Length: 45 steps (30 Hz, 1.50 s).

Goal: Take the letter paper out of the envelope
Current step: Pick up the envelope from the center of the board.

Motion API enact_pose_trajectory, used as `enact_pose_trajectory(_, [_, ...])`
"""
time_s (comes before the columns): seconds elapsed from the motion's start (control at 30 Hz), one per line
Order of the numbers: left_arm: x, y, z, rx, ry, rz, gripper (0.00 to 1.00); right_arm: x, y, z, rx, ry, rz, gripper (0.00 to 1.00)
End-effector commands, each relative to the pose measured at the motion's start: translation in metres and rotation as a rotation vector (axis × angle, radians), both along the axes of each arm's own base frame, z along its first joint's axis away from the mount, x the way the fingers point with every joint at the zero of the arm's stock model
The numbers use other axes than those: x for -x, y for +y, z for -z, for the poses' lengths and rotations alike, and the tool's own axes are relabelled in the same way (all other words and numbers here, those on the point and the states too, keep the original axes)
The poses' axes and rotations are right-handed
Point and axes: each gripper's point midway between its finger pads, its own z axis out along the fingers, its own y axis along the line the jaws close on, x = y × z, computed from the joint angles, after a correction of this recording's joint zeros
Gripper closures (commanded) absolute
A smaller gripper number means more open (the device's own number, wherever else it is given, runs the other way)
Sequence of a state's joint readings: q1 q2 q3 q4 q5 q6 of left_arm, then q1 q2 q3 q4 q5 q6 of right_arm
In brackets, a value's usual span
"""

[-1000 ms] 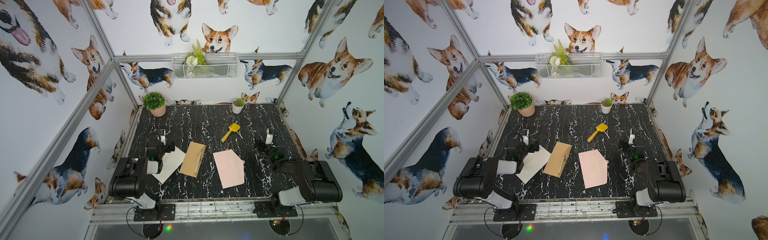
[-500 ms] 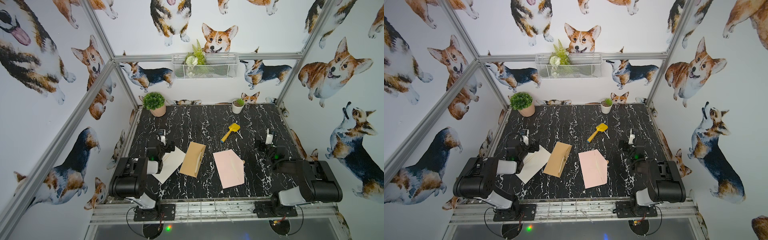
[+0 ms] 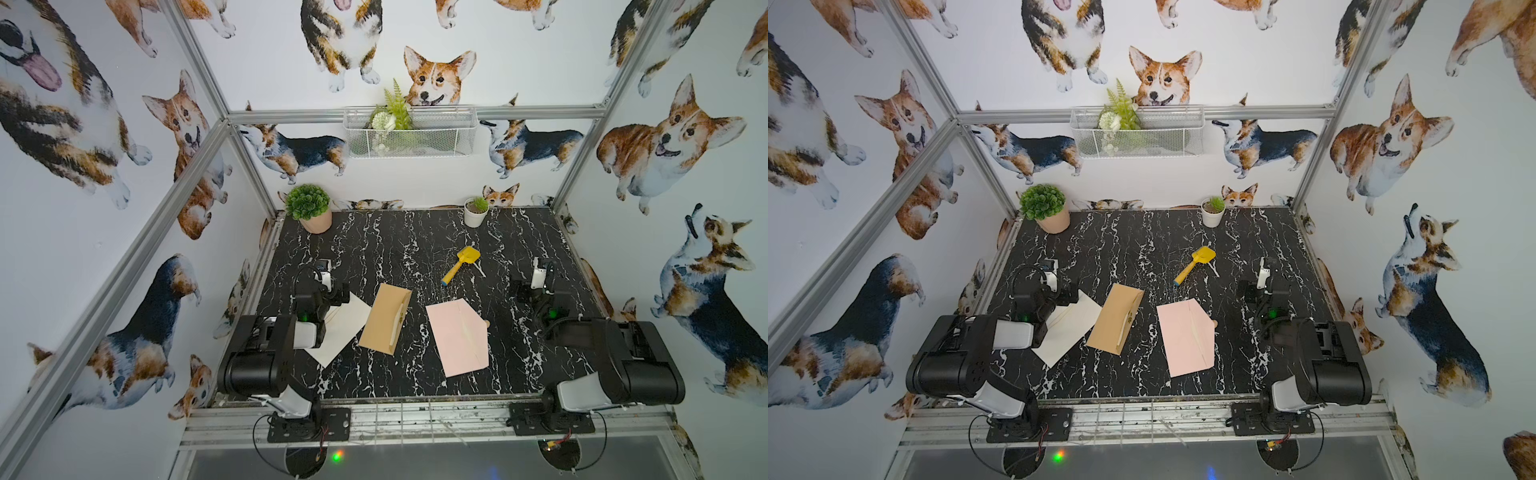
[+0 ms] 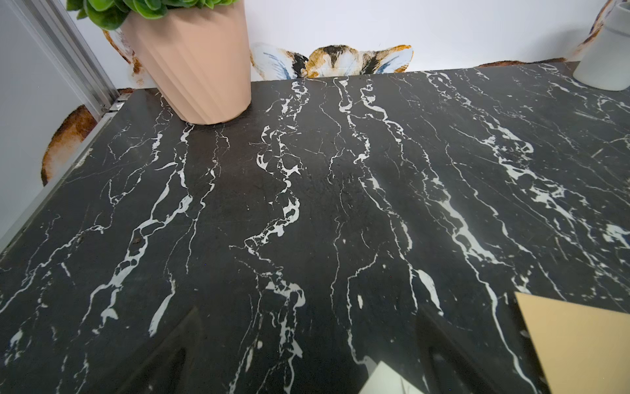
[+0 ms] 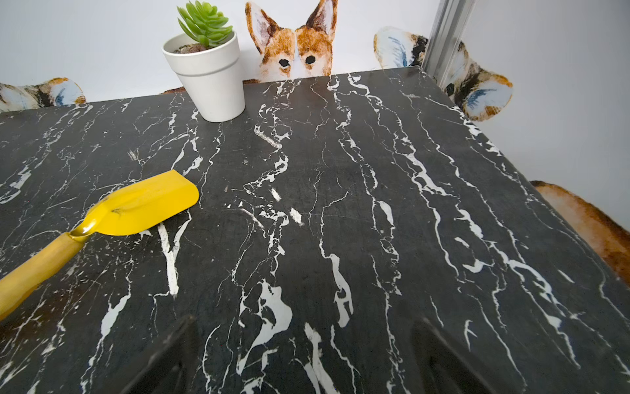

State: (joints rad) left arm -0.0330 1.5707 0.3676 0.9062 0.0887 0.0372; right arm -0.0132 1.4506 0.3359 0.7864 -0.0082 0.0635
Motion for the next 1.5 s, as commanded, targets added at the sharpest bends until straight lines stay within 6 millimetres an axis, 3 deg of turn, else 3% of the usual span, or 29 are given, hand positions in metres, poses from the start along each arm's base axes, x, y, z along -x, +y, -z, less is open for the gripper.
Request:
enact_pose_trajectory(0.0, [-0.0041, 0.0004, -0.0112, -0.012, -0.048, 0.002, 0.0, -0.0028, 0.0016, -0.0051, -0.003, -0.019, -0.007, 0.0])
enact_pose_trajectory(1.27, [-0.0037, 0.0, -0.0119, -0.022, -0.053, -0.003, 0.0, -0.0002, 0.0029, -0.0061, 0.021, -0.034, 0.011, 0.0])
enact_pose_trajectory(1.47, [0.0013, -0.0071, -0.0136, -0.02, -0.077, 0.041, 0.0, 0.0002, 0.002, -0.0068, 0.023, -0.038, 0.016, 0.0])
